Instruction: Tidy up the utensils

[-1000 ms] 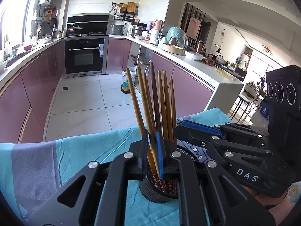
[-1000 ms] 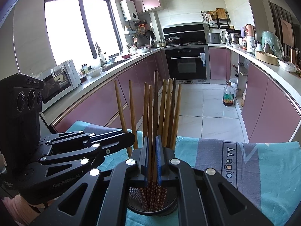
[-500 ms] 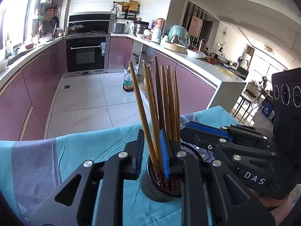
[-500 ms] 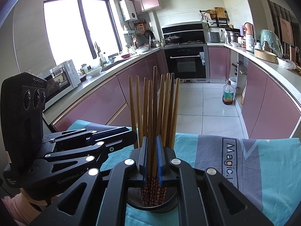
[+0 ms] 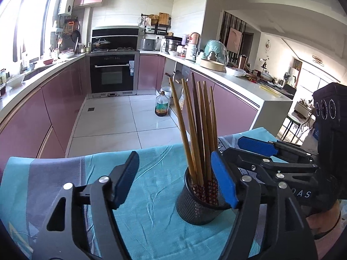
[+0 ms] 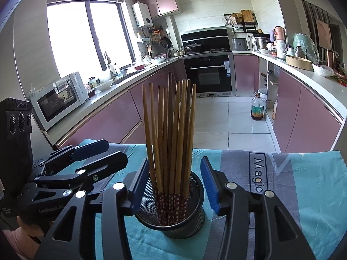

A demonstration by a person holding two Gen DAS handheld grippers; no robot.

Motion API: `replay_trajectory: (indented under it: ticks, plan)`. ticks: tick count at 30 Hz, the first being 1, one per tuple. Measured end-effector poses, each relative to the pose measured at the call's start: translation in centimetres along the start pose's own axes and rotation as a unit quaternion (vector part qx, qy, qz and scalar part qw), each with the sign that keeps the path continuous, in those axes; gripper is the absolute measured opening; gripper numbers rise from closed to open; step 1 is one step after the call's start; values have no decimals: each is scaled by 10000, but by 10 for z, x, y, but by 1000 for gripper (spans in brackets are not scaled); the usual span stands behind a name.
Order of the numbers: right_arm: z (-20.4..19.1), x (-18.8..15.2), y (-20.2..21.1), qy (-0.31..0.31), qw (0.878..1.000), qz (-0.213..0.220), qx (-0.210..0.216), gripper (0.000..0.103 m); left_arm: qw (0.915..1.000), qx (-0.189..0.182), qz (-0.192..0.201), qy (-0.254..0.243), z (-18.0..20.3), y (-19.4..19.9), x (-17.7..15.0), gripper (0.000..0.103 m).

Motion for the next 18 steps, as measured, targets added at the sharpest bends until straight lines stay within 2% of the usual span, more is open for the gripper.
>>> replay_trajectory:
  ticks: [5, 6, 7, 8, 10, 15, 18]
  plan:
    - [-2, -8, 8, 14, 9998, 137, -119, 77, 9990, 303, 326, -20, -17, 22, -8, 93]
    - [-4, -10, 10, 43, 9998, 156, -150, 79, 9986, 358, 381, -34, -20, 27, -10, 97]
    - [-6, -12, 11, 98, 9996, 179, -209, 80, 9982, 403, 447, -32, -24, 33, -12, 97]
    - [-8, -14, 14, 150, 9993, 212, -256, 87, 9978, 447, 499, -30, -27, 37, -13, 97]
    - [-11, -17, 20, 220, 9985, 358, -361, 95, 9969, 504, 598, -3, -35, 48, -18, 97]
    - [-24, -26, 38, 349, 9955, 780, -409, 96, 9932, 721, 904, 122, -55, 76, -34, 97]
    - [-29, -34, 46, 443, 9916, 1017, -669, 96, 9906, 859, 1049, 154, -66, 91, -47, 97]
Point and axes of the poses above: each gripper's, at about its wrist camera, not at the fingertips, and y roughly against the way its jaws point, z to its right, x to its top, the point moved 9 cm from there along -y, roughly the way its jaws point, and after that the axes turned 13 degrees about x, right-handed, at the moved point
